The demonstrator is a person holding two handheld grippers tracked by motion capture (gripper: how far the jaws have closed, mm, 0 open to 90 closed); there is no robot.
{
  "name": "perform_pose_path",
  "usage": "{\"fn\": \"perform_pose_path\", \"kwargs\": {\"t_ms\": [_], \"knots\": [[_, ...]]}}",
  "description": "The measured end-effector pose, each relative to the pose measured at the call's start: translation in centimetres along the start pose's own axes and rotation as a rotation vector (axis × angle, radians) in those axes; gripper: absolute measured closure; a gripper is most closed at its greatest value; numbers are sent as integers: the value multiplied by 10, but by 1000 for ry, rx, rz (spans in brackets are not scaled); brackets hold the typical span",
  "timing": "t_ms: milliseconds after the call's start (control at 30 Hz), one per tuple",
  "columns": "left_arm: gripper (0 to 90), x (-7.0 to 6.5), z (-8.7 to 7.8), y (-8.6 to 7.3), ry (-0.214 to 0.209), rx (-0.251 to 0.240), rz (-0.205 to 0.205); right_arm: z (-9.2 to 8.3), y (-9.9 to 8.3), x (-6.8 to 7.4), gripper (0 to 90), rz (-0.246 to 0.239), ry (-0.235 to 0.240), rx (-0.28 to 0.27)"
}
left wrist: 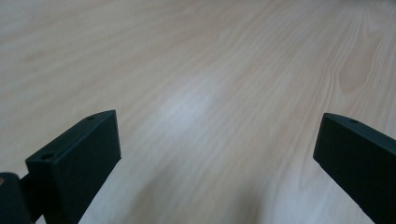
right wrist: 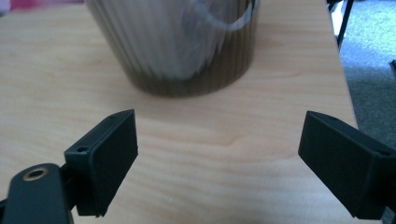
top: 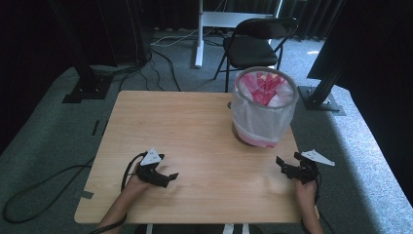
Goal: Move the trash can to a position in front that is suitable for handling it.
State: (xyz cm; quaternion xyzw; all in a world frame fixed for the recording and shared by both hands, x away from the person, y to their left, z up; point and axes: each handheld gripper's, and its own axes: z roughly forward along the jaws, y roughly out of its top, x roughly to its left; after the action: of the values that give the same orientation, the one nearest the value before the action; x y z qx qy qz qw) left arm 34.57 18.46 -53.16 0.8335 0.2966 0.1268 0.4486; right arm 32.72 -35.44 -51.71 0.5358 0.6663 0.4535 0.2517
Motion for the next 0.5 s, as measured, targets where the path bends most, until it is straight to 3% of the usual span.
{"fn": "perform_pose_path", "kwargs": {"t_ms": [133,267,400,500], "knots": [[8,2,14,15,5,10,24,1,5,-5,111,8,-36,-31],[8,3,27,29,12,-3,40,3,10,-12,111,31,-42,-44],[7,5,41,41,13,-26,44,7,13,-21,111,43,-69,-29],[7,8,53,46,17,-22,42,11,12,-27,111,55,-64,-24]]}}
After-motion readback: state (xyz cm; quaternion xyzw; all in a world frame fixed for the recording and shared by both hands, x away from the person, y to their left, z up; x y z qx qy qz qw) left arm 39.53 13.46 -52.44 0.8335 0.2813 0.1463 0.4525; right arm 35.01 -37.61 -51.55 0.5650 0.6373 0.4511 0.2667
